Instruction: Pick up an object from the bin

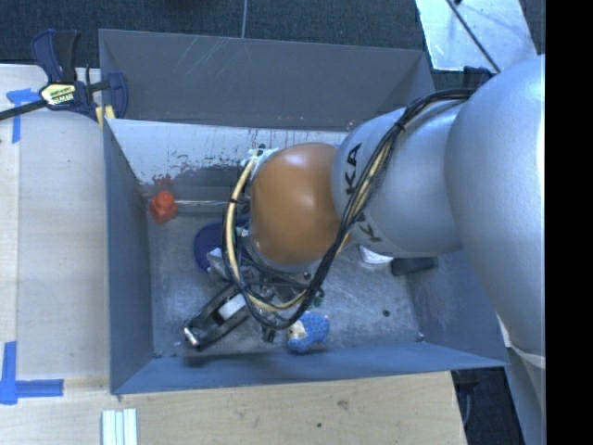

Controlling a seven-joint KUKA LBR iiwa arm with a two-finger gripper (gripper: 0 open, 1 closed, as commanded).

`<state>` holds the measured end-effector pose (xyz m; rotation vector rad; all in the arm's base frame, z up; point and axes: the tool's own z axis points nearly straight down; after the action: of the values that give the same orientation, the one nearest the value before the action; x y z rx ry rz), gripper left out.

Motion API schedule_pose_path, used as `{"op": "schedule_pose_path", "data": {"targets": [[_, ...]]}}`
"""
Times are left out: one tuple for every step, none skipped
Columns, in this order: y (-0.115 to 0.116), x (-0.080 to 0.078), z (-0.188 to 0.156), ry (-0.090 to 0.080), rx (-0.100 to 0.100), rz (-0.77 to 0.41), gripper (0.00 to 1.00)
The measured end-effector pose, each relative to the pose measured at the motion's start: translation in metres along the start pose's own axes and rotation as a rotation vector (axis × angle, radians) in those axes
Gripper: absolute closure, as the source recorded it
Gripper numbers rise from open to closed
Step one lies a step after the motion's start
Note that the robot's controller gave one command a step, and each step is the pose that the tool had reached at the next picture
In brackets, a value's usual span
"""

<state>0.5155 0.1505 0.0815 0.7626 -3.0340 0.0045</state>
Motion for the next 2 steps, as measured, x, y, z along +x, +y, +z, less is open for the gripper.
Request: {"op": "schedule_pose_path", "data": {"targets": [[0.0094, 0.0041, -0.0212, -0.023, 0.004, -0.101, 0.00], [0.0078, -0.0008, -0.0282, -0.019, 0.002, -0.099, 0.00]]}}
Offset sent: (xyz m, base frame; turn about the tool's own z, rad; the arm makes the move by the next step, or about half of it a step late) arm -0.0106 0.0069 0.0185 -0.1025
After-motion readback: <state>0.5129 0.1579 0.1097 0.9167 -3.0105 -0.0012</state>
